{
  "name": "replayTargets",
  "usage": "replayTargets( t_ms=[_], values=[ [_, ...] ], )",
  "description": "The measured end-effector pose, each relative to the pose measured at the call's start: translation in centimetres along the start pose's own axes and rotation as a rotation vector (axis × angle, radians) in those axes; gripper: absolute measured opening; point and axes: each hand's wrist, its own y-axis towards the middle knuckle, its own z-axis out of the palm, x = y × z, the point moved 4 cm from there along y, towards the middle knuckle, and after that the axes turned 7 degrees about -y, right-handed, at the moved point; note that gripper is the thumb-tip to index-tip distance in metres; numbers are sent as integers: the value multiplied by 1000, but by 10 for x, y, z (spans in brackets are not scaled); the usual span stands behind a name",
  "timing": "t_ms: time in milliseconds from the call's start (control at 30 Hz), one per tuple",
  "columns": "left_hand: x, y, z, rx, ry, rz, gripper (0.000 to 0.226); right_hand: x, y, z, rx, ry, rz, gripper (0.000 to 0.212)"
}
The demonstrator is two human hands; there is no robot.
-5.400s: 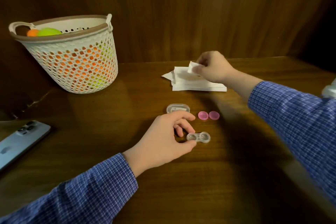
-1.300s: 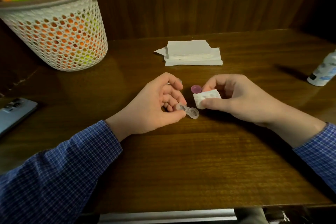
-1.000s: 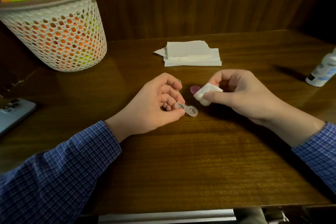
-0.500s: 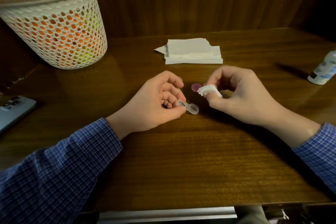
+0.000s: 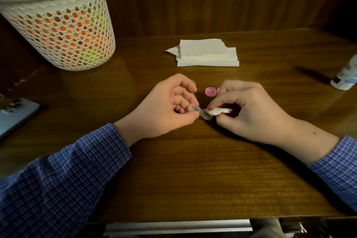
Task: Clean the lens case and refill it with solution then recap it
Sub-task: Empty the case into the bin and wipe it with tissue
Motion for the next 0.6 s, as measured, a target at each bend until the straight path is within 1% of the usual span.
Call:
replayTargets(
  t_ms=[67, 300, 500, 600],
  values=[
    [0, 0, 0, -2, 2, 2, 47, 2, 0, 0, 9, 3, -8, 18],
    [-1, -1, -2, -10, -22, 9, 45, 6, 2, 5, 156, 73, -28, 21],
    [-1, -2, -2, -23, -10, 18, 44, 4, 1, 11, 121, 107, 28, 17],
    [-2, -2, -1, -35, 0, 34, 44, 3, 0, 13, 130, 88, 27, 14]
  ],
)
